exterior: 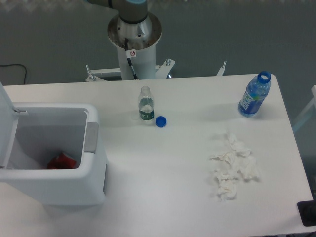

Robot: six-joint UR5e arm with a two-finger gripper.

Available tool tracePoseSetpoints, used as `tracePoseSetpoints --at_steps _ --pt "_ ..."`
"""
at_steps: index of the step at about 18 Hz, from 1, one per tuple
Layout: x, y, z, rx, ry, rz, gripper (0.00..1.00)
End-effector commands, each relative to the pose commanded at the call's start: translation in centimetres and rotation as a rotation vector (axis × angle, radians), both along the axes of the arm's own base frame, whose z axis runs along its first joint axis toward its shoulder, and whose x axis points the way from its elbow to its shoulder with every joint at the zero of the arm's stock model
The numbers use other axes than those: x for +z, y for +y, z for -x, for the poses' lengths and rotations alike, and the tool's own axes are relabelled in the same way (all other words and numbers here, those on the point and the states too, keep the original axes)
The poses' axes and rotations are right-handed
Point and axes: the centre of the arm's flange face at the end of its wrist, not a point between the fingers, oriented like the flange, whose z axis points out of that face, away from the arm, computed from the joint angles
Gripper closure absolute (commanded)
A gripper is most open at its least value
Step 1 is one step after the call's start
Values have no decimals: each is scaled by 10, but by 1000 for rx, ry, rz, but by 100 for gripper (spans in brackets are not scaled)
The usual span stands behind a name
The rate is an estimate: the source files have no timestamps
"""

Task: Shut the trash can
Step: 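Push the raised trash can lid down with the gripper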

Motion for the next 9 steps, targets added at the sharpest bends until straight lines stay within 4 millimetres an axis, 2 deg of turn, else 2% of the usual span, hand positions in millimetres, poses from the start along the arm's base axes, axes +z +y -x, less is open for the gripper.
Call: tracePoseSetpoints --at_steps 9 --pt "-15 1 65 105 -5 29 0"
